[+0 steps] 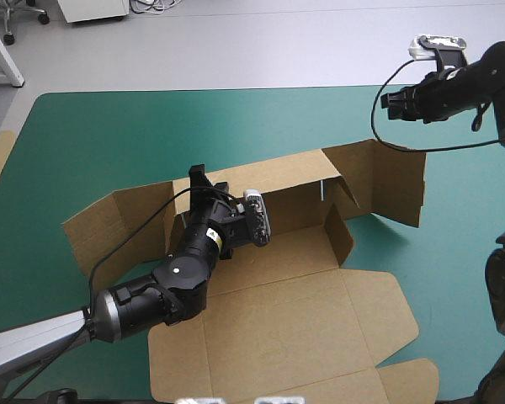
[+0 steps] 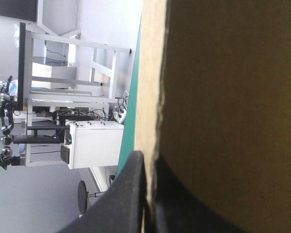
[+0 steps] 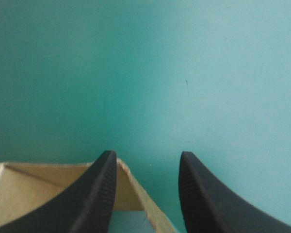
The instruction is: Fold the box
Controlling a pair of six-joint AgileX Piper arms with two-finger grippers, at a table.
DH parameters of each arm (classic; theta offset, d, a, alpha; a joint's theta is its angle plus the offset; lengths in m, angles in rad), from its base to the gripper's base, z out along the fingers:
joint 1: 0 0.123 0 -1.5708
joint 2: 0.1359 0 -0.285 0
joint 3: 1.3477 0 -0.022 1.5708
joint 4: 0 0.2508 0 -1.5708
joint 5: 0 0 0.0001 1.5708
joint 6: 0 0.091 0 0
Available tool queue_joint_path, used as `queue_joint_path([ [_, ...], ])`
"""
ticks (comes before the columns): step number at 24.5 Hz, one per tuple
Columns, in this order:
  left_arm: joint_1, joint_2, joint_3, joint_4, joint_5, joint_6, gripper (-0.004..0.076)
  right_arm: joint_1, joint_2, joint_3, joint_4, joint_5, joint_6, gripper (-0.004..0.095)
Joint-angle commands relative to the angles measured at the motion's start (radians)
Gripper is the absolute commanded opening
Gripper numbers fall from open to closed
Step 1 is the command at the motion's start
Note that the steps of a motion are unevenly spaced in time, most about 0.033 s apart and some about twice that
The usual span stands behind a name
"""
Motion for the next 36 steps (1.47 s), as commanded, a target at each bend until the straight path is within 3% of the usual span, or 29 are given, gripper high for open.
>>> queue_joint_path([
  [1, -0.038, -0.028, -0.020, 0.074, 0.016, -0.098, -0.0010, -0.006, 0.059, -0.117, 0.033, -0.026, -0.012, 0.0330],
  [7, -0.038, -0.028, -0.020, 0.170, 0.016, -0.151, -0.0010, -0.006, 0.160, -0.146, 0.093, -0.002, -0.071, 0.0163],
  [10, -0.036, -0.028, -0.020, 0.225, 0.014, -0.144, -0.0010, -0.004, 0.165, -0.138, 0.163, -0.001, -0.104, 0.0161],
  [31, -0.013, 0.034, 0.050, 0.425, -0.016, -0.275, -0.0010, -0.006, -0.201, 0.412, 0.145, -0.048, -0.207, 0.0162],
  [36, -0.013, 0.034, 0.050, 0.425, -0.015, -0.287, -0.0010, -0.006, -0.264, 0.541, 0.207, -0.080, -0.259, 0.0162],
])
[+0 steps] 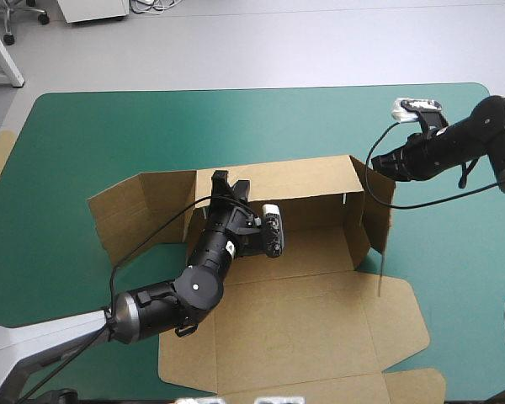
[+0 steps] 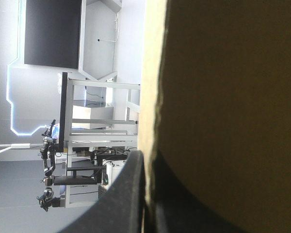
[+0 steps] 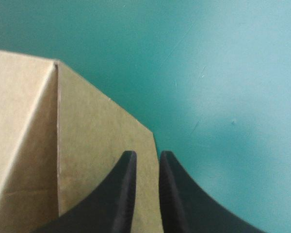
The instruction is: Fold the box
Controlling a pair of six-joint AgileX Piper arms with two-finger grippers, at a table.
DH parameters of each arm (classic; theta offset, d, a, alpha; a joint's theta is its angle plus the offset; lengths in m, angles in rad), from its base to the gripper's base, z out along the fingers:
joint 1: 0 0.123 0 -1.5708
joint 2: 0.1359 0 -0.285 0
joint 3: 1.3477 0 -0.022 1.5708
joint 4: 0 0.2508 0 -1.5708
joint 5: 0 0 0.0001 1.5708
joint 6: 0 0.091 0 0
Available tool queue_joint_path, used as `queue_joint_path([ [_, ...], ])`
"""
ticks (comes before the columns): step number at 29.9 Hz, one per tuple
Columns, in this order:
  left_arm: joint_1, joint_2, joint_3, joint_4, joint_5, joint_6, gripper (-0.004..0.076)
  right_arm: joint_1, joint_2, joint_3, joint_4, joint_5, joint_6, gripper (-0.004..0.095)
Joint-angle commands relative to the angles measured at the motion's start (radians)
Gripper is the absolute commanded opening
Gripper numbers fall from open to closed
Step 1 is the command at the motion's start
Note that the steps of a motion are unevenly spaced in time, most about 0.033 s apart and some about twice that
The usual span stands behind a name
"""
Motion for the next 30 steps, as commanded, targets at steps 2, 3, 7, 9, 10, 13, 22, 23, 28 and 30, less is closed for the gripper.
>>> queue_joint_path([
  [2, 0.003, -0.030, -0.021, 0.049, 0.035, -0.023, -0.0010, -0.005, -0.107, 0.078, 0.063, -0.058, -0.055, 0.0163],
  [3, 0.003, -0.030, -0.021, 0.049, 0.035, -0.023, -0.0010, -0.005, -0.129, 0.102, 0.063, -0.079, -0.060, 0.0164],
  [7, 0.003, -0.030, -0.021, 0.049, 0.023, -0.025, -0.0010, -0.005, -0.217, 0.188, 0.080, -0.138, -0.111, 0.0163],
  [9, 0.003, -0.030, -0.021, 0.049, 0.023, -0.025, -0.0010, -0.005, -0.247, 0.227, 0.089, -0.155, -0.138, 0.0164],
  [10, 0.003, -0.030, -0.021, 0.049, 0.023, -0.025, -0.0010, -0.005, -0.260, 0.247, 0.100, -0.160, -0.160, 0.0164],
  [13, 0.003, -0.030, -0.021, 0.049, 0.023, -0.025, -0.0010, -0.005, -0.274, 0.294, 0.145, -0.168, -0.235, 0.0185],
  [22, 0.003, -0.030, -0.021, 0.049, 0.021, -0.042, -0.0010, -0.003, -0.276, 0.316, 0.164, -0.098, -0.338, 0.0411],
  [23, 0.003, -0.030, -0.021, 0.049, 0.021, -0.042, -0.0010, -0.003, -0.276, 0.316, 0.174, -0.093, -0.347, 0.0421],
  [28, 0.003, -0.030, -0.021, 0.049, 0.021, -0.045, -0.0010, -0.001, -0.276, 0.326, 0.209, -0.077, -0.400, 0.0459],
  [30, 0.003, -0.030, -0.021, 0.049, 0.021, -0.045, -0.0010, 0.007, -0.276, 0.326, 0.209, -0.077, -0.400, 0.0461],
])
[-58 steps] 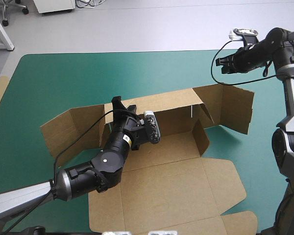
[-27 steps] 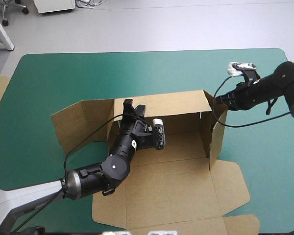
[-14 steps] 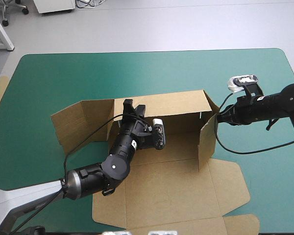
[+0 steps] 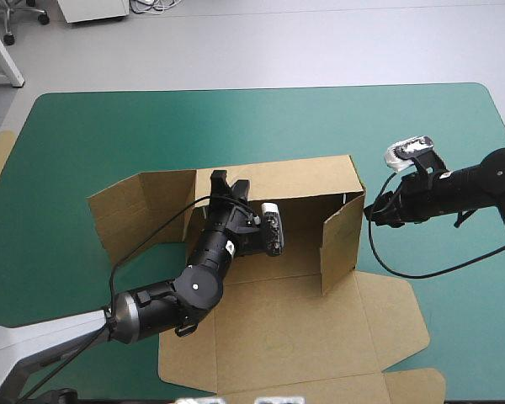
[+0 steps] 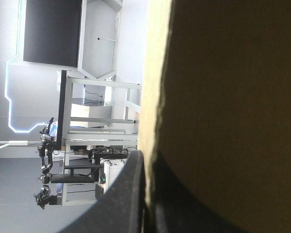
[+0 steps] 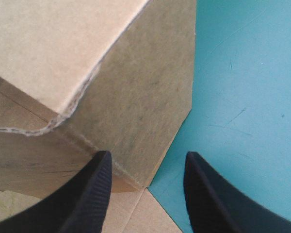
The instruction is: Fold the box
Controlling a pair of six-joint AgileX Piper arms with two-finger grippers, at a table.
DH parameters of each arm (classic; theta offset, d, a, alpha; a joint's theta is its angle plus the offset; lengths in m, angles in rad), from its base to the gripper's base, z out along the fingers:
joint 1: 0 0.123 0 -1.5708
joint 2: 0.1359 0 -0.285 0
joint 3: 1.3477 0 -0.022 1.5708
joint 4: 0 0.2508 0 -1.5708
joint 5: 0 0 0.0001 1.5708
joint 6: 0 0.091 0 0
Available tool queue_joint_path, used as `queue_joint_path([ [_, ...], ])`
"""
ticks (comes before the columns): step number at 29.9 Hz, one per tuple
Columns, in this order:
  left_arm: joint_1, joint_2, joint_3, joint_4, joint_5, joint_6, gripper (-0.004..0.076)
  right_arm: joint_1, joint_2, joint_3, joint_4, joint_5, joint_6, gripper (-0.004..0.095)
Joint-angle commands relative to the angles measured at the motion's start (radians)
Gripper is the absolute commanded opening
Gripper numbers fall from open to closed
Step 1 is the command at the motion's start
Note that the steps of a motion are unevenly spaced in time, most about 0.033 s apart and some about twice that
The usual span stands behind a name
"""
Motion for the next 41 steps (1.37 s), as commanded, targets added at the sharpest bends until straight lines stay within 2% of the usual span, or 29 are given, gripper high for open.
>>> queue_joint_path([
  [1, 0.003, -0.030, -0.021, 0.046, 0.021, -0.022, -0.0010, 0.012, -0.034, -0.019, 0.078, 0.019, -0.020, 0.0461],
  [14, 0.003, -0.030, -0.021, 0.046, 0.022, -0.022, -0.0010, 0.020, -0.034, -0.019, 0.097, 0.131, -0.018, 0.0459],
  [18, 0.003, -0.030, -0.021, 0.046, 0.022, -0.022, -0.0010, 0.025, -0.031, -0.019, 0.102, 0.060, -0.040, 0.0459],
  [22, 0.003, -0.030, -0.021, 0.046, 0.024, -0.022, -0.0010, 0.025, -0.032, -0.019, 0.066, 0.054, -0.027, 0.0459],
  [29, 0.003, -0.030, -0.021, 0.046, 0.030, -0.022, -0.0010, 0.025, -0.031, -0.018, 0.046, -0.063, -0.042, 0.0461],
  [36, 0.003, -0.030, -0.021, 0.046, 0.030, -0.022, -0.0010, 0.038, -0.031, 0.022, 0.101, -0.073, -0.097, 0.0461],
  [41, 0.003, -0.030, -0.021, 0.046, 0.030, -0.022, -0.0010, 0.068, -0.035, 0.116, 0.100, -0.108, -0.125, 0.0459],
])
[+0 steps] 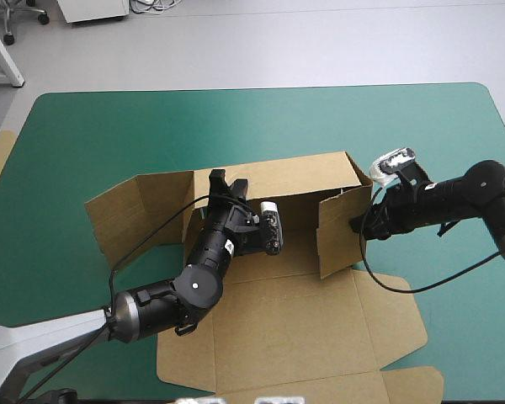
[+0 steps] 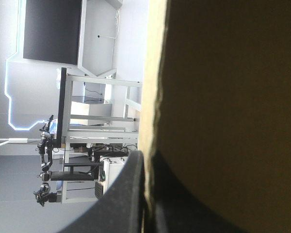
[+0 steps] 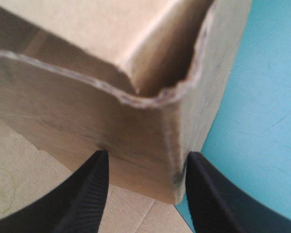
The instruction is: Fold the box
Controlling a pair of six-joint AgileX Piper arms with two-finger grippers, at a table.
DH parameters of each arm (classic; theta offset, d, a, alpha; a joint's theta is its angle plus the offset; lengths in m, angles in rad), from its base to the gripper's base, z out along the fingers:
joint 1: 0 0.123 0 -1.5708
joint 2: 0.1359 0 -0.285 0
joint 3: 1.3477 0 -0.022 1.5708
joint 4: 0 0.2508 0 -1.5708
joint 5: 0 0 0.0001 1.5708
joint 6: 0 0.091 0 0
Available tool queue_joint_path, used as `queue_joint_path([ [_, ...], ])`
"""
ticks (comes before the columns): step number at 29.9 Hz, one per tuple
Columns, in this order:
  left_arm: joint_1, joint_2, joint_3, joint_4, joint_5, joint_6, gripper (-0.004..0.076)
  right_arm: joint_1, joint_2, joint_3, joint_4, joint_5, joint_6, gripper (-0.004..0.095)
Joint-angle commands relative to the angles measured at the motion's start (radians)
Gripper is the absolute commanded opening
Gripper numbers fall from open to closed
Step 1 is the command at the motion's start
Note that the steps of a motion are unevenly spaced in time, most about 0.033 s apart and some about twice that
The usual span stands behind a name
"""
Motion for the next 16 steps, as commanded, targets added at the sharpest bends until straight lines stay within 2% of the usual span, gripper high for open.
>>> queue_joint_path([
  [1, -0.004, -0.031, -0.022, 0.046, 0.028, -0.019, -0.0010, 0.009, -0.033, 0.030, 0.052, -0.050, -0.030, 0.0459],
  [9, -0.004, -0.031, -0.022, 0.046, 0.030, -0.019, -0.0010, 0.009, -0.047, 0.046, 0.121, -0.101, -0.076, 0.0459],
  [13, -0.004, -0.031, -0.022, 0.046, 0.031, -0.019, -0.0010, 0.009, -0.085, 0.081, 0.134, -0.160, -0.111, 0.0459],
  [16, -0.004, -0.031, -0.022, 0.046, 0.031, -0.019, -0.0010, 0.009, -0.120, 0.152, 0.190, -0.215, -0.183, 0.0458],
])
